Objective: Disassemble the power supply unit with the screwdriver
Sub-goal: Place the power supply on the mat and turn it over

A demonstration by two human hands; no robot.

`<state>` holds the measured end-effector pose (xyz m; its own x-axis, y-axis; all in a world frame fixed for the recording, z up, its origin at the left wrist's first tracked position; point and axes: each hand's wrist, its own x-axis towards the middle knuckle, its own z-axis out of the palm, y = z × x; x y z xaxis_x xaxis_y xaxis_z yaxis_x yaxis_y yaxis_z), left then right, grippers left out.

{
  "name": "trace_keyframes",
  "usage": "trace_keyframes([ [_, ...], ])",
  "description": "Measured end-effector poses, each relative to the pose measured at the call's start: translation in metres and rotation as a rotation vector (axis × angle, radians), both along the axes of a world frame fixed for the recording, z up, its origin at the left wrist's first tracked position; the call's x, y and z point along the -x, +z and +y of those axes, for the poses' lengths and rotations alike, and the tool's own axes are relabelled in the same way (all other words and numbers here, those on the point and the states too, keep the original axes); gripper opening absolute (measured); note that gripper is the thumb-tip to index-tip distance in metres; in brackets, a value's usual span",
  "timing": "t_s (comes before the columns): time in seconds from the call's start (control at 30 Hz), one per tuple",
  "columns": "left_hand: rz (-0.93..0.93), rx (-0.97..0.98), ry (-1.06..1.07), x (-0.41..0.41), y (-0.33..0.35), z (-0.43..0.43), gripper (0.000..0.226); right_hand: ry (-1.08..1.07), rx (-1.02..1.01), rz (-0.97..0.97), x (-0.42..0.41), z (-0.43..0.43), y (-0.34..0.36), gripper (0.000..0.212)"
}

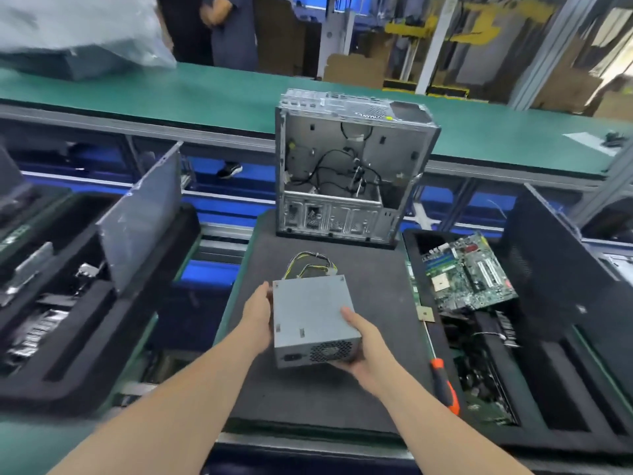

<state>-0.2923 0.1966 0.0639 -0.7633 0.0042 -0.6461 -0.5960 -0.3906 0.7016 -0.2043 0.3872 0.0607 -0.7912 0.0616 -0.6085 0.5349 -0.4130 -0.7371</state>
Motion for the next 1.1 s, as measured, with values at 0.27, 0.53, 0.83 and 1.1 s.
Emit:
trace_keyframes([
  [0.27, -0.027, 0.04, -0.015, -0.01, -0.035, 0.017, 0.02, 0.111, -0.355, -0.095, -0.014, 0.012, -0.017, 0.078],
  [0.53, 0.054, -0.059, 0.004, -0.012, -0.039, 0.033, 0.015, 0.163, -0.809, 0.085, -0.006, 0.047, -0.015, 0.035],
  [0.83, 0.247, 0.276, -0.098, -0.016, -0.037, 0.024, 0.023, 0.144, -0.637, 0.168, 0.012, 0.072, -0.02, 0.025],
  [1.1, 0.123, 0.511, -0.046, -0.019, -0.029, 0.026, 0.025, 0.237, -0.691, 0.163, 0.05, 0.063, -0.003, 0.018],
])
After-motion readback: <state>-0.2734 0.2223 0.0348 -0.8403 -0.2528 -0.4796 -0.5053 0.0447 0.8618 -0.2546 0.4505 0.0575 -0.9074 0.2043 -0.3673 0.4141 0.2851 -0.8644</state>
